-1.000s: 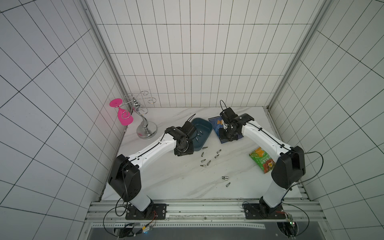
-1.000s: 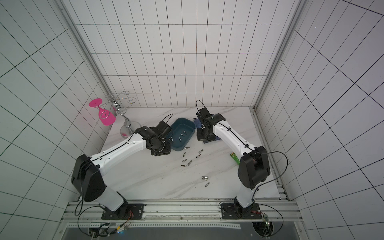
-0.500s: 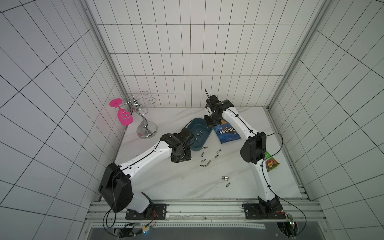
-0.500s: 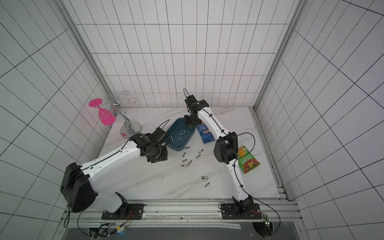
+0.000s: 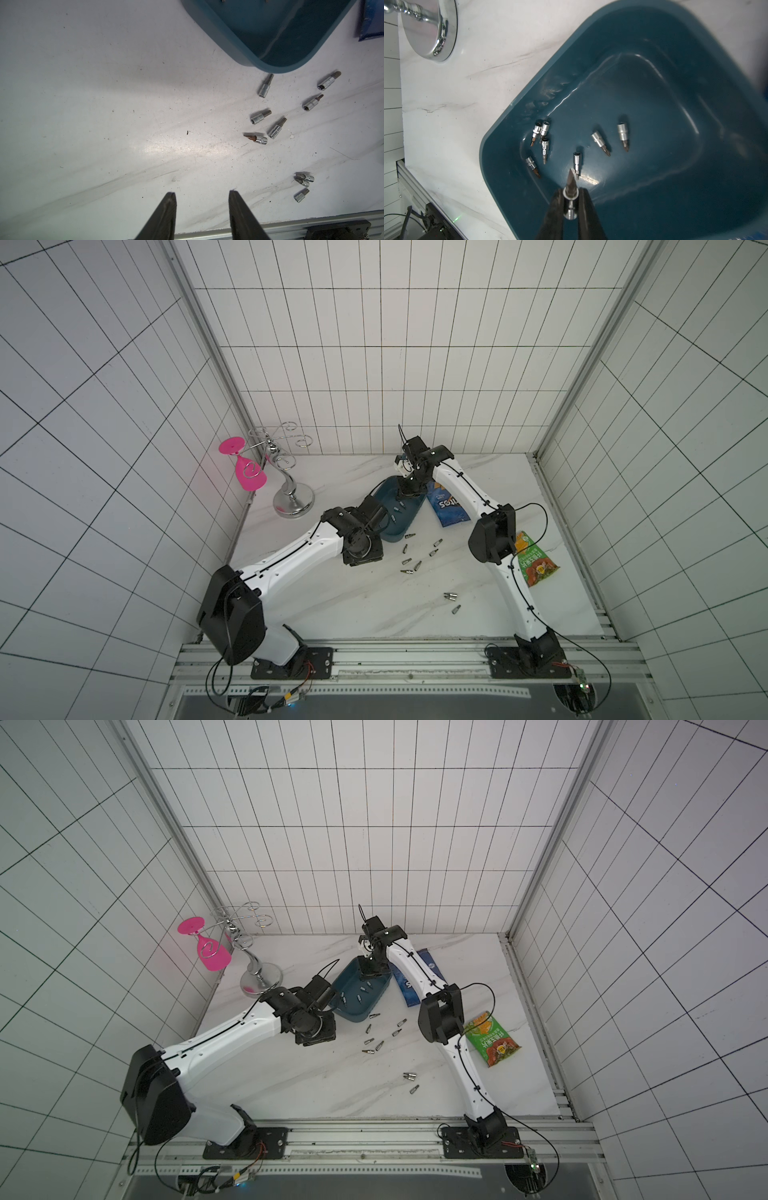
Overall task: Put the bit on the desktop into the storage box
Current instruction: Place the screwdriver bit in the storage box.
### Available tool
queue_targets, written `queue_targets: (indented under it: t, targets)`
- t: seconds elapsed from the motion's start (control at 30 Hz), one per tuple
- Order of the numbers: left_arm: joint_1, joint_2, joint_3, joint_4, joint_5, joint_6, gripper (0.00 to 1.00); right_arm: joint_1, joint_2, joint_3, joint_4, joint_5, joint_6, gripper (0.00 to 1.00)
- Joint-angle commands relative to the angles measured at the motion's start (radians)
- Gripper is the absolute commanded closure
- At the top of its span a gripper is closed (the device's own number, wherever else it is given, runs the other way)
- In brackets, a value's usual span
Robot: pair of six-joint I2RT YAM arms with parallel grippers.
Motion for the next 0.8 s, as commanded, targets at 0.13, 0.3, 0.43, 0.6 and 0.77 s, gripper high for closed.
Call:
queue_targets:
  t: [0.13,0.3,0.43,0.6,0.77]
  targets:
    - [-0.003,0.026,0.023,0.020,0.005,-0.006,0.55,0.023,0.064,-0.004,0.037,-0.054,-0.002,1.00]
    - [-0.005,0.036,0.024,0.023,0.009,-0.007,0.55,0.027,0.088,-0.008,0.065,-0.079,0.011,1.00]
    - [-0.005,0.041,0.023,0.026,0.008,-0.009,0.55,0.033,0.106,-0.010,0.074,-0.089,0.017,1.00]
    - [-0.006,0.045,0.018,0.034,0.011,-0.011,0.55,0.038,0.129,-0.013,0.076,-0.093,0.023,1.00]
    - [-0.010,0.052,0.019,0.035,0.013,-0.010,0.55,0.042,0.147,-0.017,0.082,-0.089,0.025,1.00]
